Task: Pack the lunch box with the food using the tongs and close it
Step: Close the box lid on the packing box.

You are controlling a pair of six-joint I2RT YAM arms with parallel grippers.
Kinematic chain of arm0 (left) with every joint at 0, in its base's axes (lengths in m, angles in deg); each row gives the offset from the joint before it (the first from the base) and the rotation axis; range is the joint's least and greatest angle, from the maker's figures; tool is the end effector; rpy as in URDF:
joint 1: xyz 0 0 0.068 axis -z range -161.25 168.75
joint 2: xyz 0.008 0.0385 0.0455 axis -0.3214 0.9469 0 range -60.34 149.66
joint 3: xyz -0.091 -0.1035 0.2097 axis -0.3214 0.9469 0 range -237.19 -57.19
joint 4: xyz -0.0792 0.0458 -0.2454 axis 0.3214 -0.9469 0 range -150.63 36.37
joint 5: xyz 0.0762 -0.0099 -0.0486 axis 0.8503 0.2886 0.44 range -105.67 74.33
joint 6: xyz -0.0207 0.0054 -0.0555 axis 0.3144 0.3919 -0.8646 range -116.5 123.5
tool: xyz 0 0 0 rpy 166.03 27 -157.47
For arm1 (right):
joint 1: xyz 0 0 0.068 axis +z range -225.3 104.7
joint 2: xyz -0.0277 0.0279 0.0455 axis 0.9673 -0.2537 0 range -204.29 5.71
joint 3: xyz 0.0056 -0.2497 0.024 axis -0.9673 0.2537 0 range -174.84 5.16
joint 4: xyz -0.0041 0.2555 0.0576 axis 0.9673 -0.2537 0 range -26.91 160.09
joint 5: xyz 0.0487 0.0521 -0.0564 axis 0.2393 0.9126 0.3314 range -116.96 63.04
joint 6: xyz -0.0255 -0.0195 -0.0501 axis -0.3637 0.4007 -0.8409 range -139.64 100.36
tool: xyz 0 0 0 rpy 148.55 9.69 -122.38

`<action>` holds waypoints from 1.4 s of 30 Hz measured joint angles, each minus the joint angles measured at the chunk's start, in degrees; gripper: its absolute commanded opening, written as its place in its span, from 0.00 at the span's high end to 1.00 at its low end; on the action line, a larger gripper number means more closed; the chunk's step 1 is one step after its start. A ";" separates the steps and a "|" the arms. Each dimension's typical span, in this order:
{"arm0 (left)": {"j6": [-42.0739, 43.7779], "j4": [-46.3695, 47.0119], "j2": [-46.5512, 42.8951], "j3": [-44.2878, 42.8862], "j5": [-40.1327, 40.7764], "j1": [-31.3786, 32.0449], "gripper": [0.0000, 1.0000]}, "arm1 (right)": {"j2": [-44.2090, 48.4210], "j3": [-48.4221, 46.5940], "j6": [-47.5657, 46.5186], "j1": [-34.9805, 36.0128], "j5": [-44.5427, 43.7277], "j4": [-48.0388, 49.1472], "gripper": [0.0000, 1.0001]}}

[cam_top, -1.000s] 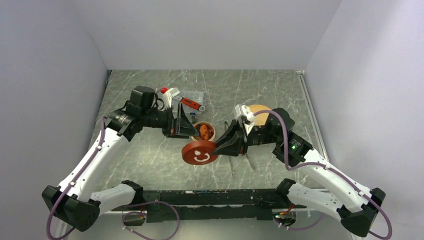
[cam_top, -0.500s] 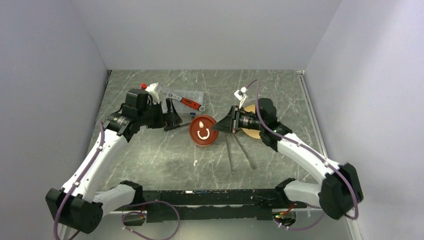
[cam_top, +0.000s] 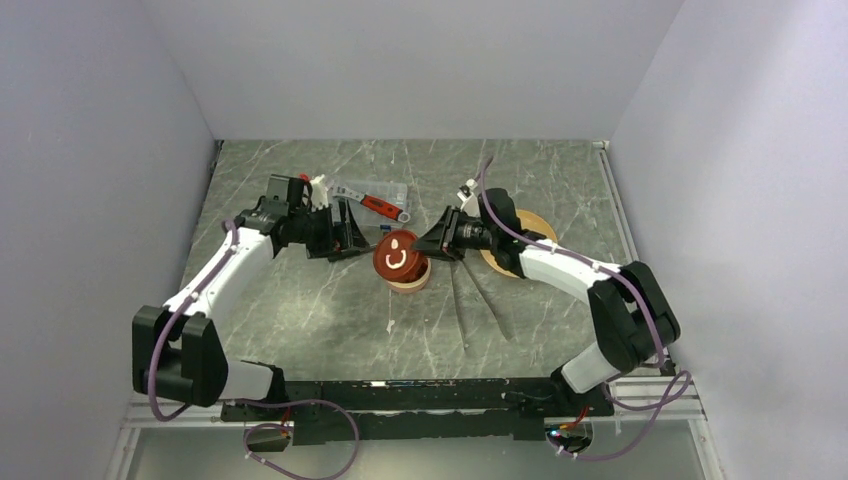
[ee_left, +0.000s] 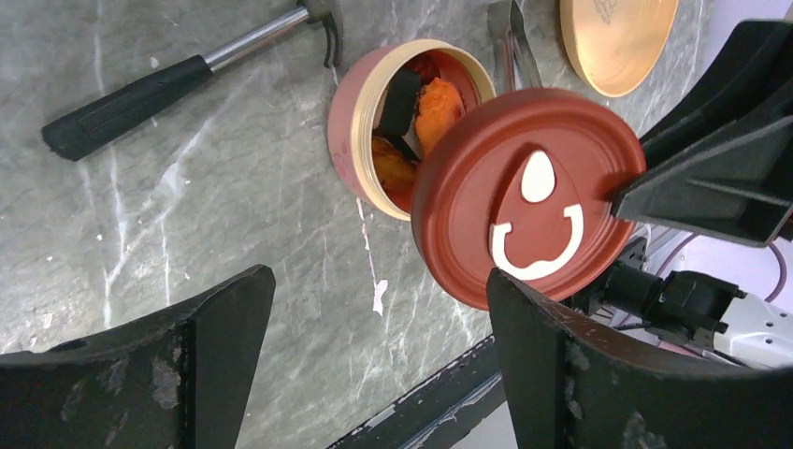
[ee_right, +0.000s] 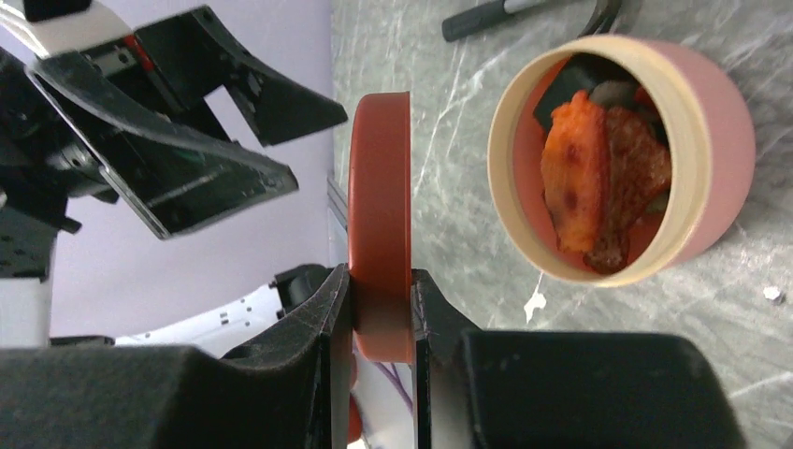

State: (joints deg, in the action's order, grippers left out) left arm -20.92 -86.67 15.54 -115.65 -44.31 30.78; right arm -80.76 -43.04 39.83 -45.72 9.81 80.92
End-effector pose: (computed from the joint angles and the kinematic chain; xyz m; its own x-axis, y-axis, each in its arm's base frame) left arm 0.2742 -0.0797 0.2448 -0.8858 -0.1822 -0.4269 0.1266 0.7900 -0.5999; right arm 0.2756 0.1864 0.1991 -0.9422 0.2584 -0.2132 -0.0904 0.4167 0.9046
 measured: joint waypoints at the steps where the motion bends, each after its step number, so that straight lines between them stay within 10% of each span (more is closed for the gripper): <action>1: 0.24 0.26 0.81 0.00 -0.52 0.00 0.17 | -0.83 -0.66 0.28 -0.04 -0.31 0.02 1.00; 32: -0.63 2.91 23.65 -7.43 -3.76 5.14 0.42 | -10.82 -1.29 2.29 -3.10 -1.29 1.75 1.00; 42: 0.26 1.90 27.26 -11.45 1.14 9.33 0.49 | -10.62 -0.79 0.35 -3.56 -2.34 0.00 0.51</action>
State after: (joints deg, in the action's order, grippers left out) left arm -20.66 -84.77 42.80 -127.10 -43.17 40.11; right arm -91.39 -43.83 40.18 -49.28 7.47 80.92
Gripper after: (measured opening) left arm 0.523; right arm 0.390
